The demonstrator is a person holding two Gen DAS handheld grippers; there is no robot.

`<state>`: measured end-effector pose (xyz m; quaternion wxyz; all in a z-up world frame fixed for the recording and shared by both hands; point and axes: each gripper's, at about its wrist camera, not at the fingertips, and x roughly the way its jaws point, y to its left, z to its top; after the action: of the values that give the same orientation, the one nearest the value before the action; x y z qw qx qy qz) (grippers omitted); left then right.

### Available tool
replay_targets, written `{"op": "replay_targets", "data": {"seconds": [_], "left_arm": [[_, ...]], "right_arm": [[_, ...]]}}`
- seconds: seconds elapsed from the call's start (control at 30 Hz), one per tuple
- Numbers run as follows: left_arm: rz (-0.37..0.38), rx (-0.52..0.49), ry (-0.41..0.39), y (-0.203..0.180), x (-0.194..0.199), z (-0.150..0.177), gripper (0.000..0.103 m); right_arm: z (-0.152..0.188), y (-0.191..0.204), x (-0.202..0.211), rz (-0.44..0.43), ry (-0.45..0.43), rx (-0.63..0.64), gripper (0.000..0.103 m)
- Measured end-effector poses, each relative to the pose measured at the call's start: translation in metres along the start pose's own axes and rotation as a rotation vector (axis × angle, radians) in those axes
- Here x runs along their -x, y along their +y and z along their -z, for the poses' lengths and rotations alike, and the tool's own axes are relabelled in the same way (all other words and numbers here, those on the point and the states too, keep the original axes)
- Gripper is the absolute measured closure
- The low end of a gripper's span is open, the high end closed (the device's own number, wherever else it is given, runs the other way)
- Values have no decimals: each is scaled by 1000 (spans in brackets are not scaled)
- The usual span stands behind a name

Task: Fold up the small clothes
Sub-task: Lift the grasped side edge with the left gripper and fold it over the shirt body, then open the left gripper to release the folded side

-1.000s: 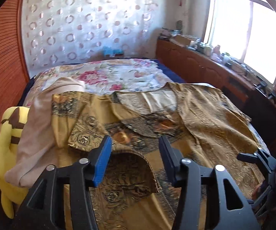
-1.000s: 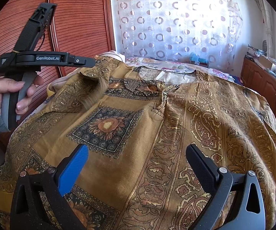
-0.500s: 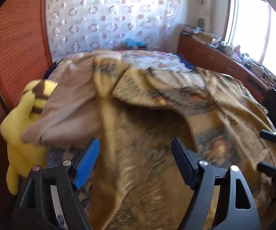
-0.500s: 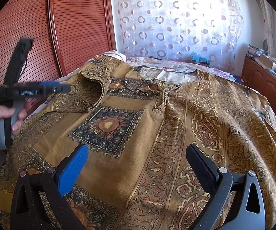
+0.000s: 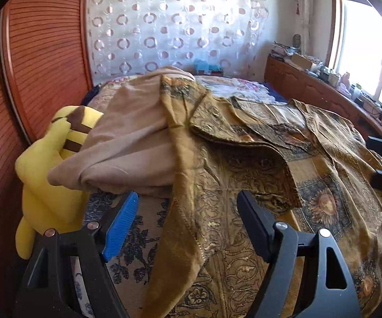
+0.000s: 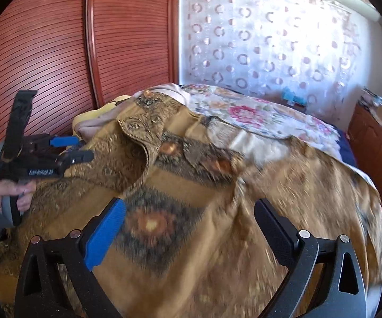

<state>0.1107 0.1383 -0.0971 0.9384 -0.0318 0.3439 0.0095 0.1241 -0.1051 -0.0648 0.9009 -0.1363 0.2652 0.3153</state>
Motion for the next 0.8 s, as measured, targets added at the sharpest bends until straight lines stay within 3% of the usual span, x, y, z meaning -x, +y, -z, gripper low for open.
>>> {"op": "replay_targets", "data": {"seconds": [0.23,0.47,0.63,0.8], "left_arm": [[-43,-14,-110,-2,19,3,25],[-57,-15,-151,-1,24,4,25],[-58,-17,-149,-2,24,5,25],[-62,-16,-153,-2,25,5,25]], "right_arm": [[-40,15,-75,-47,84,62,5],[-62,25,-136,-79,146,73,5],[-76,23,-165,-40,165,75,5],[-89,-1,-167,53,135,-19,5]]}}
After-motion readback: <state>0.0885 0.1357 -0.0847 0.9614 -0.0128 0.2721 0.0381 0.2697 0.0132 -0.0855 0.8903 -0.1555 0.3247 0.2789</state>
